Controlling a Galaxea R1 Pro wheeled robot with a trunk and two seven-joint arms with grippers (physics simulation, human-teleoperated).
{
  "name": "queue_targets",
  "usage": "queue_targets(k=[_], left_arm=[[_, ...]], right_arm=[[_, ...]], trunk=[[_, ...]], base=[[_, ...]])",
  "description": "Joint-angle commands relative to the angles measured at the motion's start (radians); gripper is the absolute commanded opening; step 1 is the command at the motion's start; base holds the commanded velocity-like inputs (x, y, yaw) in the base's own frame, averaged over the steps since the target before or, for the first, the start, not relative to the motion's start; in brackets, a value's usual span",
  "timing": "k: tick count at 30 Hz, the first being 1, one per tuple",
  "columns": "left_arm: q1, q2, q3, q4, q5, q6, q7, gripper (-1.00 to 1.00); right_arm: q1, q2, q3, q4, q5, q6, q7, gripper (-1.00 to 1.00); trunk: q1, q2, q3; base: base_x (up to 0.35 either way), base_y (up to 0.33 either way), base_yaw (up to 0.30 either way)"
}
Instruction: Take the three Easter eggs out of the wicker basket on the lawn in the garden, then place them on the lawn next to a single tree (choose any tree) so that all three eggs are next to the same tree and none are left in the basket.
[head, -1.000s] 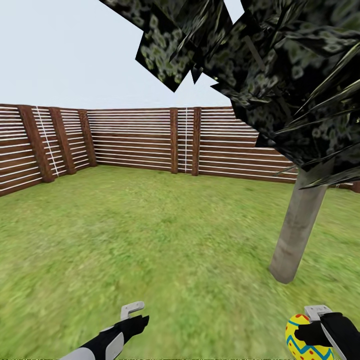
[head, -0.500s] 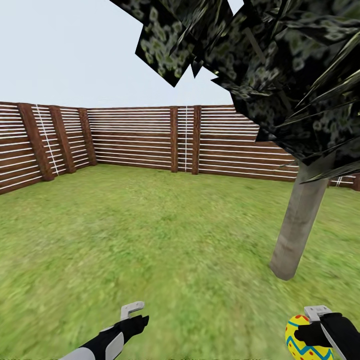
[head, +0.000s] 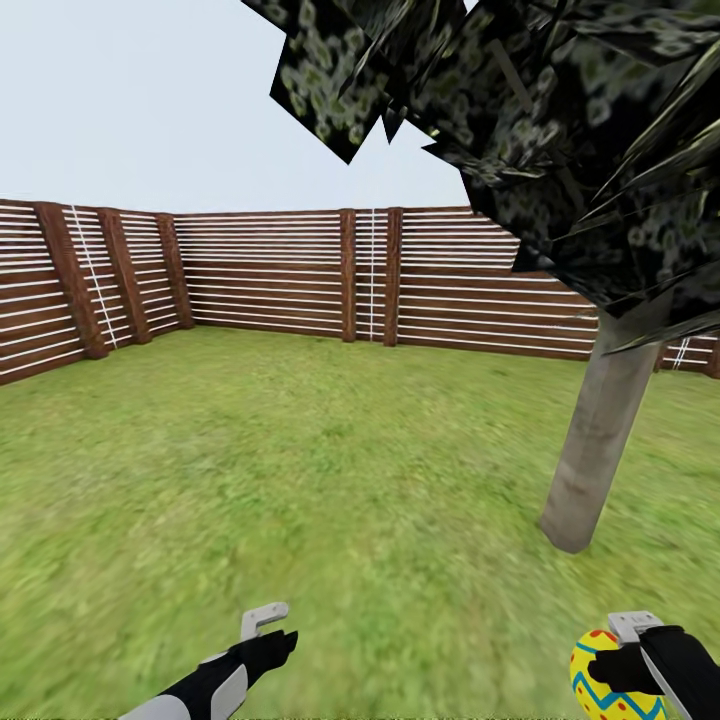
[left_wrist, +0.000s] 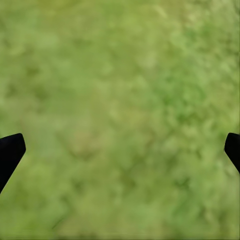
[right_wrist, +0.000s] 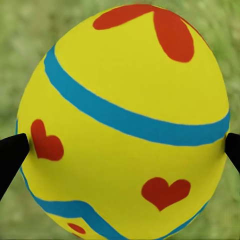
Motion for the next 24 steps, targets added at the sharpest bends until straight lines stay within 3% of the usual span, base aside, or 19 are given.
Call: queue_targets(k=[1,24], left_arm=[[-0.001,0.0,0.008,0.001,0.005,-0.002,-0.005,1.0],[-0.001,0.0,0.008,0.001,0.005,-0.002,-0.005,1.0]], right_arm=[[0.0,0.0,-0.003,-0.001,0.009,0.004,0.007,-1.0],[0.0,0.002,-0.003,0.0,0.009,0.004,0.007,-1.0]], trunk=[[0.004,-0.008,-0.004],[0.092,-0.169,-0.076]], base=[[0.0,0.0,0.0],[0.0,0.0,0.0]])
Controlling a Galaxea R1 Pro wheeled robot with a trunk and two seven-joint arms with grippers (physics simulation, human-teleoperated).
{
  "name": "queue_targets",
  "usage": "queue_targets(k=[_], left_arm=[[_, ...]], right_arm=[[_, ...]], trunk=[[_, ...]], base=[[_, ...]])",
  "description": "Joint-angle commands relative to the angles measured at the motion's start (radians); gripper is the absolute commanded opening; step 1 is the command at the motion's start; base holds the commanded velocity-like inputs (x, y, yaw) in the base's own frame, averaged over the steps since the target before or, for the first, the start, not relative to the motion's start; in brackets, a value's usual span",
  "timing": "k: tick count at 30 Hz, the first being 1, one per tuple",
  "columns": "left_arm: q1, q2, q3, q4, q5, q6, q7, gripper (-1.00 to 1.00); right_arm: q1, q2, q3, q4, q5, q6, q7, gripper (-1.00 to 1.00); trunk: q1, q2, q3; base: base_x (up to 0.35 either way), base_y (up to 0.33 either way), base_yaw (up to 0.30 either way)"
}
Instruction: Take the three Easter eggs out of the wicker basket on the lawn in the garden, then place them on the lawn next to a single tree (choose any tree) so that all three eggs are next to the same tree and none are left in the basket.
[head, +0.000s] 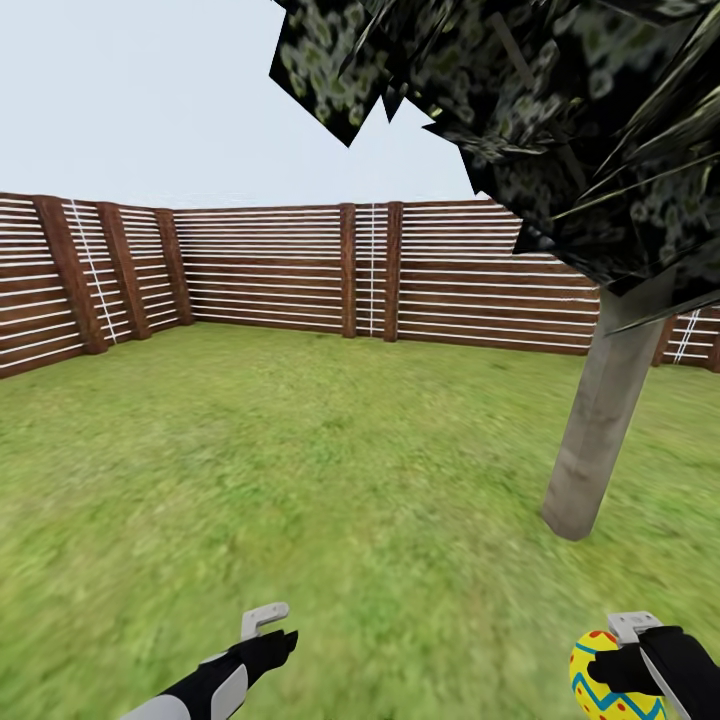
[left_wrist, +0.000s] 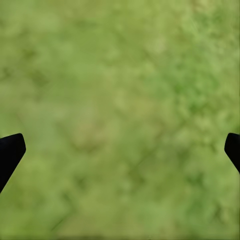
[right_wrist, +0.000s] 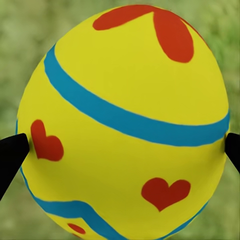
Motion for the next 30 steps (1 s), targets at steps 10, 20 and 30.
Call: queue_targets(k=[10,20,30], left_arm=[[-0.001,0.002,0.009,-0.02,0.004,-0.002,-0.005,1.0],[-0.001,0.003,0.019,-0.068,0.005,0.002,-0.004,1.0],[-0.001,0.018,0.118,-0.212,0.017,0.003,-0.001,1.0]], right_arm=[[0.0,0.0,-0.004,-0.001,0.009,0.003,0.009,-1.0],[0.0,0.0,-0.004,-0.001,0.009,0.003,0.009,-1.0],[0.0,0.0,-0.003,-0.001,0.009,0.003,0.01,-1.0]], trunk=[[0.035,-0.064,-0.033],[0.039,-0.066,-0.072],[0.044,-0.069,-0.11]], base=[[0.0,0.0,0.0],[0.0,0.0,0.0],[0.0,0.0,0.0]])
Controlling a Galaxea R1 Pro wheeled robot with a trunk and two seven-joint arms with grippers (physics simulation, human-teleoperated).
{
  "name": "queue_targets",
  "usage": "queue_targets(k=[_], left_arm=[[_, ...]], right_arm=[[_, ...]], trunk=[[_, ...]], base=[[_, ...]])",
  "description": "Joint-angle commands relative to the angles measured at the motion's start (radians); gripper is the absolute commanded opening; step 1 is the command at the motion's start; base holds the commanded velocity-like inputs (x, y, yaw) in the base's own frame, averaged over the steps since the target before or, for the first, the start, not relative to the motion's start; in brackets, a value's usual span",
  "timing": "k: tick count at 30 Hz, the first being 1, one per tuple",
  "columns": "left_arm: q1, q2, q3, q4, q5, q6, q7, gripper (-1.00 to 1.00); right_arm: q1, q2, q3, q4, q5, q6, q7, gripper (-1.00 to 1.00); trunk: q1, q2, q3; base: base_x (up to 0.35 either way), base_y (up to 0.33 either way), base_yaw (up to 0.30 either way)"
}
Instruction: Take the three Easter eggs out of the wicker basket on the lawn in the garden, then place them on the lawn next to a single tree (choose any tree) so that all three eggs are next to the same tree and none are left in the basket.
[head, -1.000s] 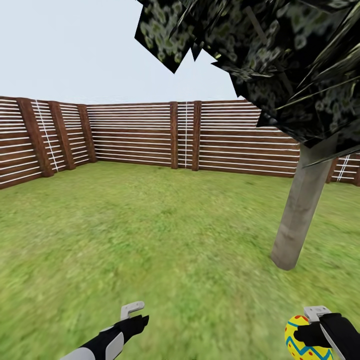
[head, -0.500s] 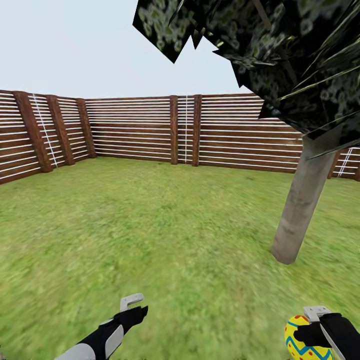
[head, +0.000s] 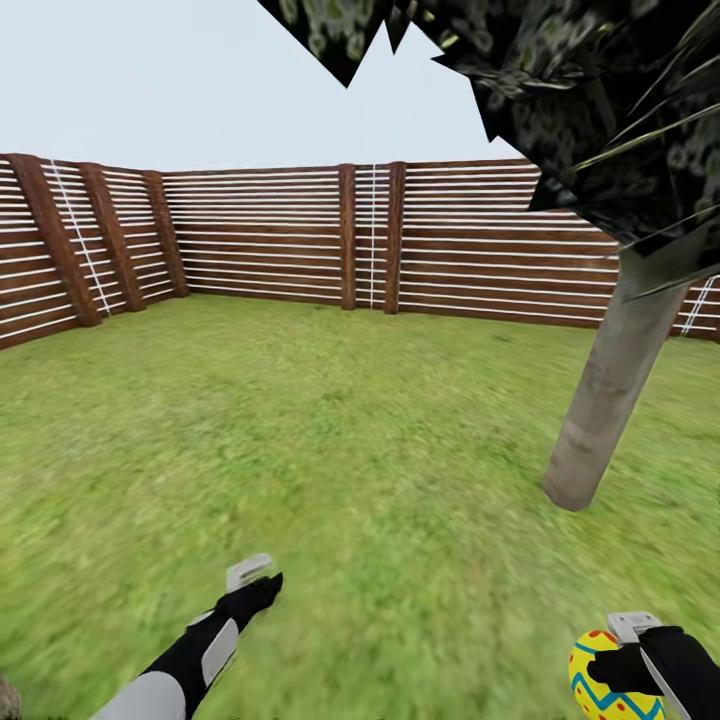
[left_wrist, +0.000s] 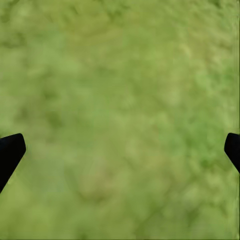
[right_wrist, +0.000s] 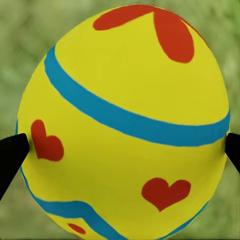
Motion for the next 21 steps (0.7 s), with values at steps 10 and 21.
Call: queue_targets(k=[10,21], left_arm=[[0.0,0.107,0.076,-0.305,0.0,0.175,-0.01,1.0],[0.0,0.112,0.068,-0.422,-0.044,0.186,-0.016,1.0]], right_arm=[[0.0,0.0,-0.004,-0.003,0.009,0.004,0.007,-1.0],[0.0,-0.001,-0.006,-0.009,0.001,0.004,0.008,-1.0]], trunk=[[0.004,-0.003,-0.04],[0.009,-0.005,-0.082]], base=[[0.0,0.0,0.0],[0.0,0.0,0.0]])
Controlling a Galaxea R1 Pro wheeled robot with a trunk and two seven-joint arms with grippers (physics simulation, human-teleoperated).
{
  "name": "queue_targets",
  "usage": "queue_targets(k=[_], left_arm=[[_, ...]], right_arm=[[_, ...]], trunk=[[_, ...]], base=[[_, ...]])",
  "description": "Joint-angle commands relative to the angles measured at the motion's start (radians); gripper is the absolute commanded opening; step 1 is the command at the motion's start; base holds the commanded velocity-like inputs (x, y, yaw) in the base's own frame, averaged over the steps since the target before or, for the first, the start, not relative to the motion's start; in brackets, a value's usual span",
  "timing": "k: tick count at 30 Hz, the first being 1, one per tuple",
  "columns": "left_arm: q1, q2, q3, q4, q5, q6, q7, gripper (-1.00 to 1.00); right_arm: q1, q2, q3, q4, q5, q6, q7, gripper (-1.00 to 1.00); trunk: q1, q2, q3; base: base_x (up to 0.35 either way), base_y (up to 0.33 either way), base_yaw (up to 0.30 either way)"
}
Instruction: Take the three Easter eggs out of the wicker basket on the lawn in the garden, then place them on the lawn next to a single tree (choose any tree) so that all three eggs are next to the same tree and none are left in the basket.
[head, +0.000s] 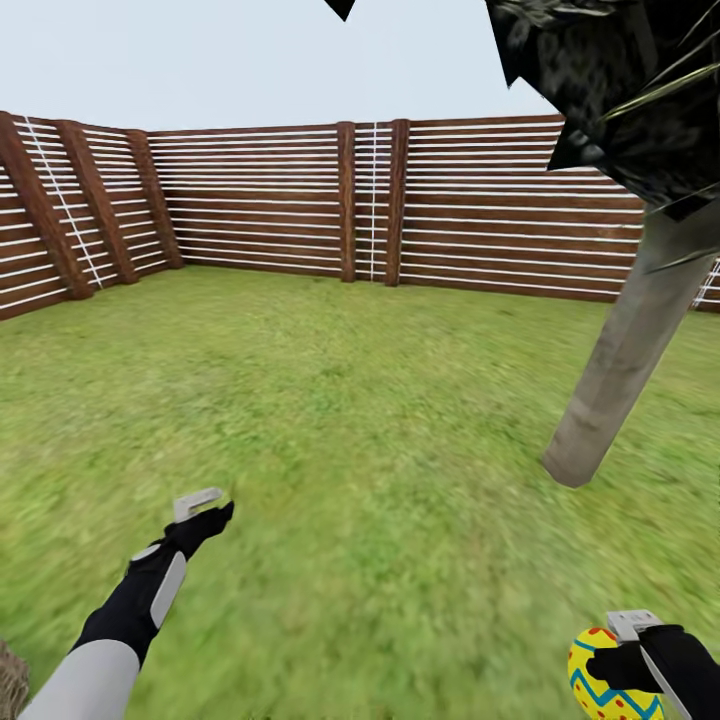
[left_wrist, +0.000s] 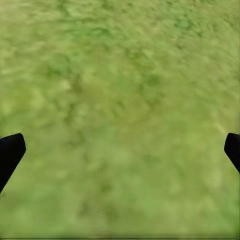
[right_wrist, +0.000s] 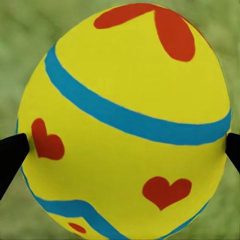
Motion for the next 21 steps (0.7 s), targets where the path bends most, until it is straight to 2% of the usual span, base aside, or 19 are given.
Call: queue_targets(k=[1,15,17,21], left_arm=[[0.0,-0.003,0.004,-0.001,0.01,0.007,-0.005,1.0],[0.0,-0.017,0.004,0.007,0.012,0.006,-0.002,1.0],[0.0,-0.03,0.004,0.007,0.011,0.006,-0.001,1.0],[0.0,-0.034,0.005,0.007,0.01,0.006,0.001,1.0]], right_arm=[[0.0,0.0,-0.004,-0.002,0.008,0.005,0.007,-1.0],[0.0,0.0,-0.009,-0.003,0.008,0.004,0.007,-1.0],[0.0,-0.001,-0.011,-0.003,0.008,0.004,0.007,-1.0],[0.0,0.0,-0.008,-0.003,0.009,0.004,0.006,-1.0]], trunk=[[0.0,-0.001,-0.005],[0.006,-0.004,-0.059],[0.007,-0.004,-0.067],[0.009,-0.005,-0.082]], base=[[0.0,0.0,0.0],[0.0,0.0,0.0],[0.0,0.0,0.0],[0.0,0.0,0.0]])
